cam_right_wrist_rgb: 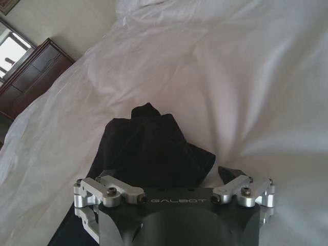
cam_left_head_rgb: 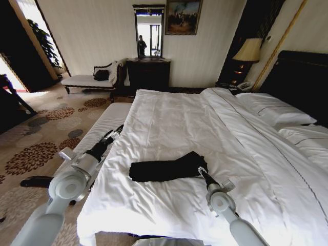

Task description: Fold the clothes on the bed.

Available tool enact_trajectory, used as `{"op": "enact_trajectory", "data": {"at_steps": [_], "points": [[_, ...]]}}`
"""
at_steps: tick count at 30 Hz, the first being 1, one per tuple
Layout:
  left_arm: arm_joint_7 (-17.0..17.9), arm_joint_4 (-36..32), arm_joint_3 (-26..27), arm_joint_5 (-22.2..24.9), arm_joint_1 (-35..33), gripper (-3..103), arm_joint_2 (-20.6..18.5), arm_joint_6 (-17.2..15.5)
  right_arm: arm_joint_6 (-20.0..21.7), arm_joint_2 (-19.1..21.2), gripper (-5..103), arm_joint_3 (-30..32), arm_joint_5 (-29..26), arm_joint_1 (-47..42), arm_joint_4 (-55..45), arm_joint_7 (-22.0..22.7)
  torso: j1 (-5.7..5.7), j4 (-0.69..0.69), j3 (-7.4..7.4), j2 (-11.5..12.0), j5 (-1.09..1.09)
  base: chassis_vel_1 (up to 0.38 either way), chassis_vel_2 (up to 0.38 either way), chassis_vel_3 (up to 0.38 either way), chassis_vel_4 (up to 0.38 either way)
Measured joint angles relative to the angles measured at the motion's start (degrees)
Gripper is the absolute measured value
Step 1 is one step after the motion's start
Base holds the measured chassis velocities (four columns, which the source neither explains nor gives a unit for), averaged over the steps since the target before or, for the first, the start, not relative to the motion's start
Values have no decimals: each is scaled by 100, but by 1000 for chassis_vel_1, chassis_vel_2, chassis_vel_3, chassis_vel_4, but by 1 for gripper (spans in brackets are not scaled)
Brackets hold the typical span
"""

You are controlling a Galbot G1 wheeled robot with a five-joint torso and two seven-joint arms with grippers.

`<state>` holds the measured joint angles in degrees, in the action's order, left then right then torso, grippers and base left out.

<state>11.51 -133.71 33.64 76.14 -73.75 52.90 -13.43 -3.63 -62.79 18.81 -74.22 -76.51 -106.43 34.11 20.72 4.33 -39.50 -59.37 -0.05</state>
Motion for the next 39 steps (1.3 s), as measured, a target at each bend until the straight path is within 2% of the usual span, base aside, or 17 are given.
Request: {"op": "enact_trajectory", "data": {"at_steps": [2, 7, 9, 12, 15, 18, 20, 23, 24, 26, 27, 29, 30, 32, 36, 39], "points": [[44, -95, -29, -80, -119, 100, 147, -26, -69, -208, 100, -23, -91, 128, 143, -204, 0, 0, 0, 1, 3, 0, 0, 0, 0], [89, -97, -16, -166, -261, 100, 314, -27, -139, -362, 101, -52, -258, 336, 268, -430, 1, -2, 0, 0, 2, 0, 0, 0, 0], [108, -67, -4, -187, -286, 100, 363, -27, -159, -365, 93, -84, -291, 408, 305, -466, 0, -2, 0, 1, 1, 0, 0, 0, 0], [126, -55, -2, -195, -289, 100, 396, -27, -187, -349, 88, -106, -294, 432, 333, -500, 0, 1, 0, 0, 2, 0, 0, 0, 0], [148, -63, -2, -191, -289, 100, 428, -27, -230, -333, 72, -107, -288, 447, 382, -542, 0, 1, 0, 0, 2, 0, 0, 0, 0], [161, -75, -3, -191, -295, 100, 447, -27, -264, -337, 66, -98, -275, 491, 447, -568, 0, 1, 0, 0, 2, 0, 0, 0, 0], [172, -76, 23, -188, -299, 100, 454, -27, -303, -351, 55, -89, -254, 549, 509, -592, 0, 0, 0, 0, 2, 0, 0, 0, 0], [175, -76, 69, -180, -306, 100, 455, -24, -354, -366, 55, -83, -227, 623, 567, -616, 0, 0, 0, 1, 3, 0, 0, 0, 0], [175, -75, 94, -176, -313, 100, 455, -23, -381, -373, 45, -79, -211, 651, 583, -629, 1, 0, 0, 1, 2, 0, 0, 0, 0], [181, -73, 184, -158, -343, 100, 456, -17, -466, -382, 34, -79, -137, 689, 580, -670, 1, -1, -1, 1, 3, 0, 0, 0, 0], [181, -73, 184, -158, -343, 100, 456, -17, -466, -382, 34, -79, -137, 689, 580, -670, 1, -1, -1, 1, 3, 0, 0, 0, 0], [182, -73, 242, -148, -363, 100, 456, -10, -534, -353, 23, -85, -39, 658, 471, -716, 0, -1, 0, 1, 3, 0, 0, 0, 0], [183, -73, 275, -142, -369, 100, 456, -5, -554, -327, 23, -86, -11, 628, 398, -733, 0, -1, 0, 1, 3, 0, 0, 0, 0], [190, -69, 382, -111, -374, 100, 452, 8, -604, -146, 12, -124, 98, 459, 46, -833, 0, 0, 0, 0, 2, 0, 0, 0, 0], [211, -53, 462, -49, -374, 100, 445, 18, -692, 97, 4, -248, 279, 311, -300, -1055, 0, 2, 0, 0, 1, 0, 0, 0, 0], [225, -51, 492, -22, -373, 100, 453, 20, -754, 271, 4, -420, 465, 270, -511, -1229, 0, 0, 0, 1, 1, 0, 0, 0, 0]]}}
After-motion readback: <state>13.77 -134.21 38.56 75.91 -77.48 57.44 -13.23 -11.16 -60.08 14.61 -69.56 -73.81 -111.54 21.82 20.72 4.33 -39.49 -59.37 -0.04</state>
